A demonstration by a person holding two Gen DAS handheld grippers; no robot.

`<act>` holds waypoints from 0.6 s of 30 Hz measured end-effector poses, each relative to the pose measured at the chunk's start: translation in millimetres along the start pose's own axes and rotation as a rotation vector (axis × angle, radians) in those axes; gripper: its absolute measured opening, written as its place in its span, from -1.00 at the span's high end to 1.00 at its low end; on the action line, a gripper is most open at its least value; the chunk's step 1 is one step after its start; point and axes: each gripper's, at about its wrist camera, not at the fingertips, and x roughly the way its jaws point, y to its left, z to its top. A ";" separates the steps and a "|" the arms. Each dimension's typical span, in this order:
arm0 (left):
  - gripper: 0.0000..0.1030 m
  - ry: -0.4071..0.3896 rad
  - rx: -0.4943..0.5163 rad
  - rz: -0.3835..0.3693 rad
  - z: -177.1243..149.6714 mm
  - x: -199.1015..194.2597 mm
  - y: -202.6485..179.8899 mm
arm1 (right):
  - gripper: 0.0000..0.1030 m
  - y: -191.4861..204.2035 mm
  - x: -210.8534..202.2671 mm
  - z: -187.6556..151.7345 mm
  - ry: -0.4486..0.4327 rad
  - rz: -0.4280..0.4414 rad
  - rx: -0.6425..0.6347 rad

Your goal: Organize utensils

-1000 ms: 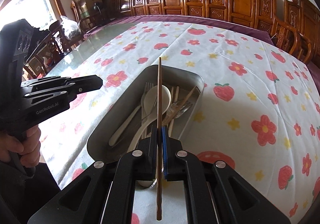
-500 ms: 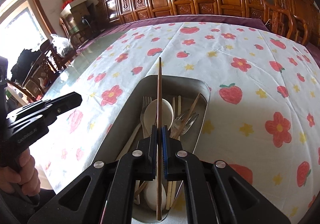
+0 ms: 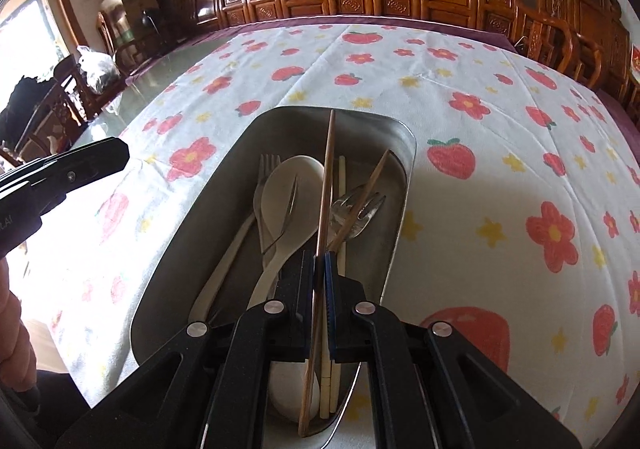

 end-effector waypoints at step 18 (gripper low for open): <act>0.87 -0.002 0.000 0.022 -7.7 -6.2 -13.8 | 0.55 -24.0 -67.6 -12.7 -0.143 0.025 -0.018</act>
